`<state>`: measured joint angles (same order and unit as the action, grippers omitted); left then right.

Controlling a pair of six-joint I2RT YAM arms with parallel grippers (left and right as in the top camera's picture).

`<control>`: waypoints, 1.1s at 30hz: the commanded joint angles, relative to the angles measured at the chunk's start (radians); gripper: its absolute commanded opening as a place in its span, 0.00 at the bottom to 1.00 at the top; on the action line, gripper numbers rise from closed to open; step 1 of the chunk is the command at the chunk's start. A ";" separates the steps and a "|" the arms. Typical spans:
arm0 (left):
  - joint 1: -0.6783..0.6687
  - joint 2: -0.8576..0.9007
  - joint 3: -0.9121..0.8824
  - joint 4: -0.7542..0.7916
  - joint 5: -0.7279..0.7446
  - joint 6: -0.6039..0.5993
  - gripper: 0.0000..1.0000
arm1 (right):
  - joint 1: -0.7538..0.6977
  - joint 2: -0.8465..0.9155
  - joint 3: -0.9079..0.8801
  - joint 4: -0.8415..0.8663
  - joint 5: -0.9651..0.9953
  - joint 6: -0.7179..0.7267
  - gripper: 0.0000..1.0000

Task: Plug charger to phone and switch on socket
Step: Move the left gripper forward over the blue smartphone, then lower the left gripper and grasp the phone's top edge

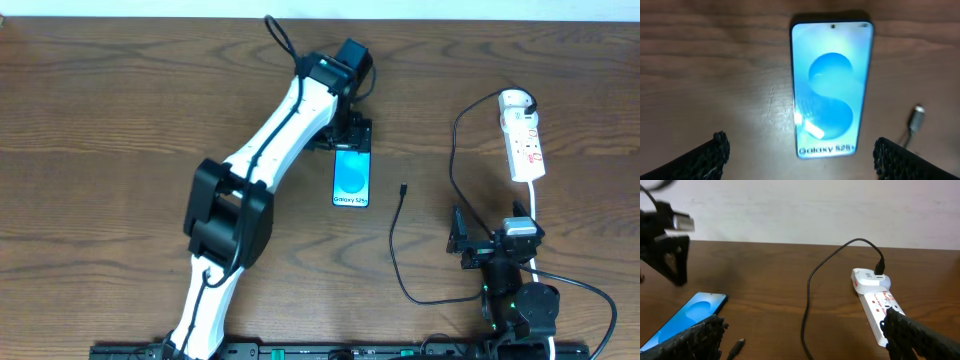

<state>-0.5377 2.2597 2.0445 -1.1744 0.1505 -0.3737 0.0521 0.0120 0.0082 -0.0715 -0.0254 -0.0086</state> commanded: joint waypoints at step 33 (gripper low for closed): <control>-0.081 0.160 0.014 0.117 -0.096 -0.122 0.94 | 0.008 -0.005 -0.003 -0.004 0.008 -0.007 0.99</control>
<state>-0.6189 2.3890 2.0445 -1.0531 0.0856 -0.4755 0.0521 0.0120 0.0082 -0.0715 -0.0254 -0.0086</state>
